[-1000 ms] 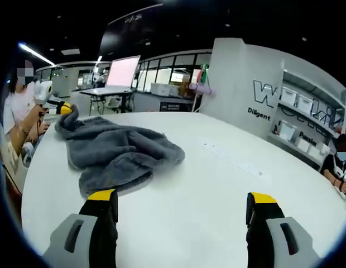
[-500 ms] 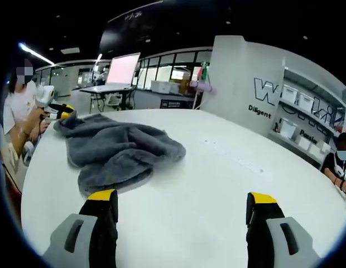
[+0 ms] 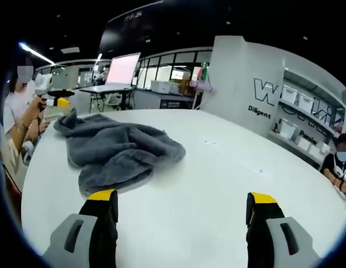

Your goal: Fold the towel on the table until its edges align and the towel forms a compact rectangular stack.

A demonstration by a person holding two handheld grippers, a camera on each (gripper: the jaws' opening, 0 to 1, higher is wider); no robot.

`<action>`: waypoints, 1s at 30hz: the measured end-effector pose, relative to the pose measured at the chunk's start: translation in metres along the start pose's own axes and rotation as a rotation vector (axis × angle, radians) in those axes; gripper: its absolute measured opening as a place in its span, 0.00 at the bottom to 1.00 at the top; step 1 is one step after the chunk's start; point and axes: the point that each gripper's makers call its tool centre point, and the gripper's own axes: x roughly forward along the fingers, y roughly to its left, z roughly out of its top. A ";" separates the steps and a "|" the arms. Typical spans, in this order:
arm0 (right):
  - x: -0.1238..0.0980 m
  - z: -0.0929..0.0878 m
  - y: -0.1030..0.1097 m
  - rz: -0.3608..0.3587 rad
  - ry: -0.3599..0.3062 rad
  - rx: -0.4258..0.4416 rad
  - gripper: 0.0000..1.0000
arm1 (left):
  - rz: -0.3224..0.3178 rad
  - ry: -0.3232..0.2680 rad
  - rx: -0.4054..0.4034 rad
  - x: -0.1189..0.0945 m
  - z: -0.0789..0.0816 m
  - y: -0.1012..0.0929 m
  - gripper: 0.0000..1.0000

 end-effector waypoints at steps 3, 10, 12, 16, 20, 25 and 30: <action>0.000 0.000 0.001 0.002 0.002 -0.004 0.97 | -0.005 -0.013 -0.001 0.010 0.008 -0.002 0.75; 0.000 0.002 -0.001 -0.001 -0.004 -0.005 0.97 | -0.123 -0.019 -0.013 0.053 0.016 -0.022 0.64; -0.001 0.003 -0.002 -0.001 -0.008 -0.006 0.97 | -0.138 -0.004 -0.029 0.067 0.011 -0.021 0.61; -0.001 0.003 -0.002 -0.001 -0.009 -0.008 0.97 | -0.109 0.030 -0.036 0.083 -0.001 -0.006 0.58; -0.001 0.003 -0.001 0.000 -0.007 -0.010 0.97 | -0.074 0.056 -0.056 0.096 -0.015 0.015 0.49; 0.000 0.001 -0.001 0.001 0.000 -0.012 0.97 | -0.041 0.099 -0.076 0.105 -0.033 0.034 0.43; 0.000 0.000 0.000 0.002 0.009 -0.017 0.97 | -0.021 0.180 -0.060 0.116 -0.058 0.046 0.41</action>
